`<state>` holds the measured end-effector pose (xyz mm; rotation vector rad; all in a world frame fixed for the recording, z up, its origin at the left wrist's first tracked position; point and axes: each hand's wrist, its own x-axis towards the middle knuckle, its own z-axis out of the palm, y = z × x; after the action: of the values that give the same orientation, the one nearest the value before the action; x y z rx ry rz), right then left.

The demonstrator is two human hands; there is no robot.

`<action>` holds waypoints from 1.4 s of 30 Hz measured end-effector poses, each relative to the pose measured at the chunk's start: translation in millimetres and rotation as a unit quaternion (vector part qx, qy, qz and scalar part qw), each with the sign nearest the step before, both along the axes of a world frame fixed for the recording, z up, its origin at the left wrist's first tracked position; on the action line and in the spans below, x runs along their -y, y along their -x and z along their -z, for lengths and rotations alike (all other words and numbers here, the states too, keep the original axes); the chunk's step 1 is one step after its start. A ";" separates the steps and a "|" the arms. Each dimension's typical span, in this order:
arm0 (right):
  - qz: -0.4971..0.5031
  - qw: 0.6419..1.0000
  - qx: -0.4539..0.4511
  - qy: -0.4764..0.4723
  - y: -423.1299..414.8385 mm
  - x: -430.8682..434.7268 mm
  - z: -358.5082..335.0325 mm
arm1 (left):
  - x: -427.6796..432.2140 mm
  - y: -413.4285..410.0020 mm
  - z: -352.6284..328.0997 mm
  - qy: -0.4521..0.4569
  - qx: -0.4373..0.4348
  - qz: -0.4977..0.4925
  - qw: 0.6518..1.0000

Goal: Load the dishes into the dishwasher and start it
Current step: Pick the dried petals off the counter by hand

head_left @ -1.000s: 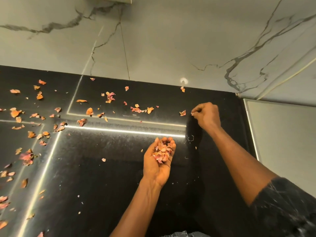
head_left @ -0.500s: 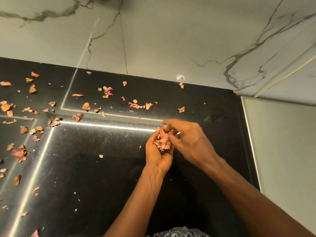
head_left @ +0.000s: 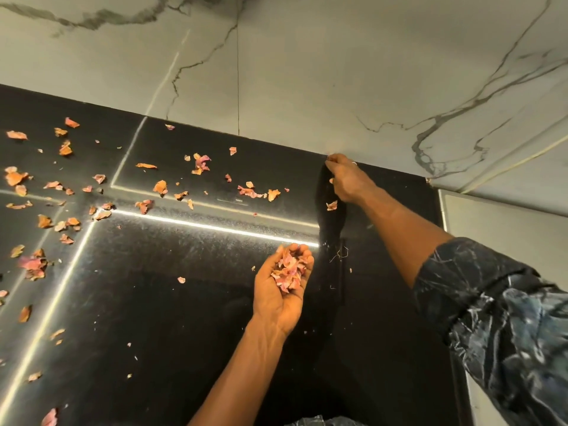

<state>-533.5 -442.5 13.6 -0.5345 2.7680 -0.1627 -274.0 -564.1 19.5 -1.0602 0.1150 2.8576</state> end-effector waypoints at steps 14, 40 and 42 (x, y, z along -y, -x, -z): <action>0.005 0.993 -0.094 0.069 -124.2 -17.9 -2.6 | 3.9 -5.9 -0.8 0.028 -0.007 -0.004 1.000; 0.202 0.948 -0.018 0.245 -203.3 -17.2 -55.8 | 14.0 -25.2 5.7 -0.002 -0.043 -0.011 0.999; 0.258 0.951 0.005 0.168 -187.8 -36.3 -34.5 | 17.3 -26.3 6.0 -0.003 -0.044 -0.014 0.999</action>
<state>-345.7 -406.2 48.1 0.1345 2.8193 -0.7605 -247.6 -581.5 13.5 -0.9427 0.0992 2.9278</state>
